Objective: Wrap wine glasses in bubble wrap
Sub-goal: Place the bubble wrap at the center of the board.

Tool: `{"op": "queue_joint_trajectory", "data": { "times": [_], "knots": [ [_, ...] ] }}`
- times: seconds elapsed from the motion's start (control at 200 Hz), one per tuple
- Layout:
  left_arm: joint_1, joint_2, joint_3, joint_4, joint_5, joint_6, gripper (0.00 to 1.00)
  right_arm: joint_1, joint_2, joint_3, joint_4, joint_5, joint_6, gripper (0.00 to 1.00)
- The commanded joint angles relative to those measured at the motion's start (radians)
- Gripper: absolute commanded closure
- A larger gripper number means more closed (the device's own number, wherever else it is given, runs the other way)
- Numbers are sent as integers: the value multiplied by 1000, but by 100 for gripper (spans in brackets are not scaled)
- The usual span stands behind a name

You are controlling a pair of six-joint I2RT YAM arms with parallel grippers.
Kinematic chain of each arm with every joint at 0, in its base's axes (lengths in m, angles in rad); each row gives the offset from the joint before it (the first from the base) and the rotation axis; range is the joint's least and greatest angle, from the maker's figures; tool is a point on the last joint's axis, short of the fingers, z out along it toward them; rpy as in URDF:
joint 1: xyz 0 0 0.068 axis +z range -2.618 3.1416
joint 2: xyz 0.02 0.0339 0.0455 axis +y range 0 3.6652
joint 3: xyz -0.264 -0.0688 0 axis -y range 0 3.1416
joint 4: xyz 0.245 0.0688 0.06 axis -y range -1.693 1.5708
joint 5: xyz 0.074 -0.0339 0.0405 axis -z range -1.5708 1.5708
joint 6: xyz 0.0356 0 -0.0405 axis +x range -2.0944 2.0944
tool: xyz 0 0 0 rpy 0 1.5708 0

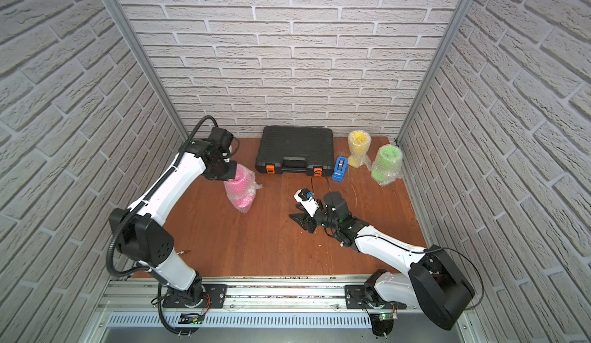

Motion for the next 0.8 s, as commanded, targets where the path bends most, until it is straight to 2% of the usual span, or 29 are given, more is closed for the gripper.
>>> {"op": "queue_joint_trajectory", "data": {
  "times": [0.0, 0.16, 0.47, 0.515, 0.69, 0.8],
  "knots": [
    [64, 56, 43, 122, -14, 110, 100, -4, -45, 46, -133, 41, 3, 54],
    [144, 194, 175, 154, 87, 141, 100, -4, -95, 84, -240, 62, -11, 56],
    [195, 428, 334, 122, 140, 229, 96, -4, -203, 111, -407, 147, -28, 56],
    [196, 437, 340, 115, 137, 230, 91, -4, -216, 112, -427, 154, -30, 56],
    [195, 353, 299, 171, 139, 229, 56, -4, -265, 134, -509, 219, -49, 55],
    [197, 313, 311, 175, 135, 233, 42, -4, -287, 152, -544, 256, -67, 53]
  ]
}}
